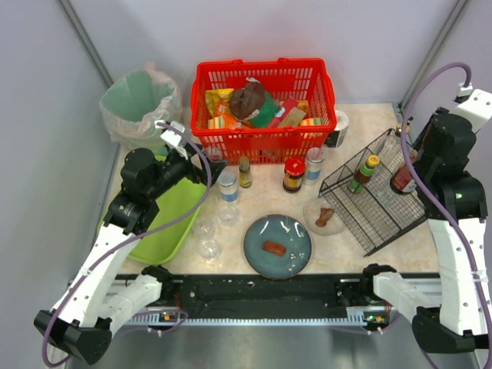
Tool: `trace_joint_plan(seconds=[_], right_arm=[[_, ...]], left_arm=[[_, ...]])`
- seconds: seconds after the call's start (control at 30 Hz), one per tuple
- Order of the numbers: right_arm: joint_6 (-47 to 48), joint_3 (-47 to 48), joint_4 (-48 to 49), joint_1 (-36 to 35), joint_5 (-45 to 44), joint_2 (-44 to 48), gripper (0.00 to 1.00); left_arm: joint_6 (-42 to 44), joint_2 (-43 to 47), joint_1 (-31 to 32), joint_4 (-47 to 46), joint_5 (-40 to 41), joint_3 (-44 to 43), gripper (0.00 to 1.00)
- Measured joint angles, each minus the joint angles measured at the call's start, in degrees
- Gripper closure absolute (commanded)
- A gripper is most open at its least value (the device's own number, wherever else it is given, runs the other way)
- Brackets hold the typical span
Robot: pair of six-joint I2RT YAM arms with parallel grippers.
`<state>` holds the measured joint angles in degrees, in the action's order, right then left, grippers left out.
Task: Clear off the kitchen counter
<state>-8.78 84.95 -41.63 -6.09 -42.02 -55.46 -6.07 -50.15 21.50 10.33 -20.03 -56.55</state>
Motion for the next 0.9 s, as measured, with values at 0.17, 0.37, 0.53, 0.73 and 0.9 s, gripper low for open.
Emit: trace_joint_plan(seconds=[0.17,0.37,0.53,0.73,0.9], right_arm=[[0.0,-1.8,-0.2,0.0,-1.2,2.1,1.00],[1.6,-2.5,-1.0,0.0,-3.4,4.9,1.00],[4.8,-2.6,0.4,0.9,-5.0,4.4,1.00],[7.2,-5.5,5.9,4.8,-4.7,4.0,1.00],[8.4,-11.4,10.5,10.1,-2.4,4.5,1.00]], left_arm=[[0.0,-0.1,0.0,0.0,0.3,0.0,0.02],[0.0,-0.9,0.0,0.1,1.0,0.0,0.02],[-0.3,-1.0,0.0,0.1,1.3,0.0,0.02],[-0.3,-1.0,0.0,0.1,1.6,0.0,0.02],[-0.3,-1.0,0.0,0.1,1.7,0.0,0.02]])
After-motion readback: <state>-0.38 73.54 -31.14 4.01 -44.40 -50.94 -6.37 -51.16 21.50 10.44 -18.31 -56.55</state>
